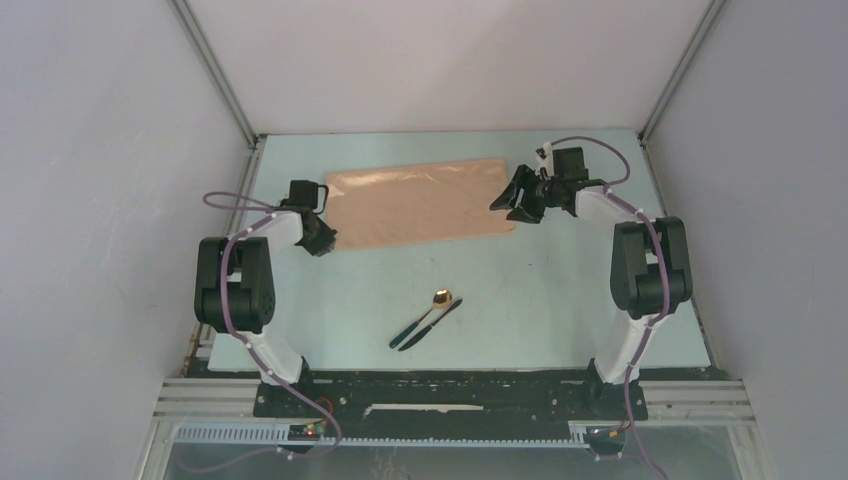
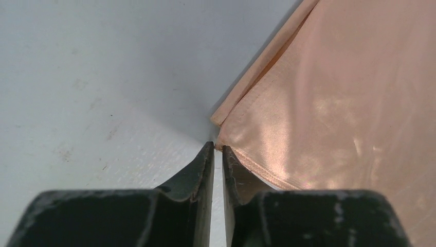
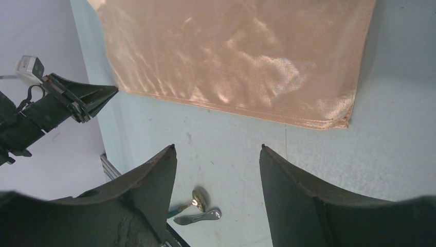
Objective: Fold the napkin into a case and place the utensils inside
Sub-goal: Smooth out the rectangle-folded napkin at the center of the board.
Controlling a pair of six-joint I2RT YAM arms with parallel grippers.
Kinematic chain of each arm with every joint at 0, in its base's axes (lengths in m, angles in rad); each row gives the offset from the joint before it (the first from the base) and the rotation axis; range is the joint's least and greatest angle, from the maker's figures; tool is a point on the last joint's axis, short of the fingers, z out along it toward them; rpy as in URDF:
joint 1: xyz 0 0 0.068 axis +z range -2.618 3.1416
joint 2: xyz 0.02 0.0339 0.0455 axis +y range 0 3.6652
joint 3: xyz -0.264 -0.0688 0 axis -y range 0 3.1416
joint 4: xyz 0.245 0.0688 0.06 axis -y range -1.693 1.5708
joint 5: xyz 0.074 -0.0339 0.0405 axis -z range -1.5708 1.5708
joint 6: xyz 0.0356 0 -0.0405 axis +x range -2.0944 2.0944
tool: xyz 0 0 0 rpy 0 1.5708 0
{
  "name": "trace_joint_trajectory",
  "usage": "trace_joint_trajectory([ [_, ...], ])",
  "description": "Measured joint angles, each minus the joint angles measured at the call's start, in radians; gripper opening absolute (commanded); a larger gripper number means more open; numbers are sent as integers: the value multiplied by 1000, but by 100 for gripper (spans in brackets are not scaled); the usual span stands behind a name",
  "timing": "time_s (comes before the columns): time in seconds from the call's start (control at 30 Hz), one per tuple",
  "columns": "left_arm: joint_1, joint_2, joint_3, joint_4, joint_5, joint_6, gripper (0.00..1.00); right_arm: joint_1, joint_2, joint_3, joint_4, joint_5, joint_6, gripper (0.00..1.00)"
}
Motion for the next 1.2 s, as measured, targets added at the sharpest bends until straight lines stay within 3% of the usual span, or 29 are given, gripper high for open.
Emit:
trace_joint_trajectory([
  [0.2, 8, 17, 29, -10, 0, 0, 5, 0, -11, 0, 0, 0, 0, 67],
  [0.63, 29, 45, 63, -27, 1, 0, 4, 1, -20, 0, 0, 1, 0, 67],
  [1.07, 50, 75, 100, -35, 13, 4, 7, 7, -20, 0, 0, 2, 0, 69],
  [1.2, 50, 75, 99, -35, 13, 12, 13, 8, -20, 0, 0, 2, 0, 70],
])
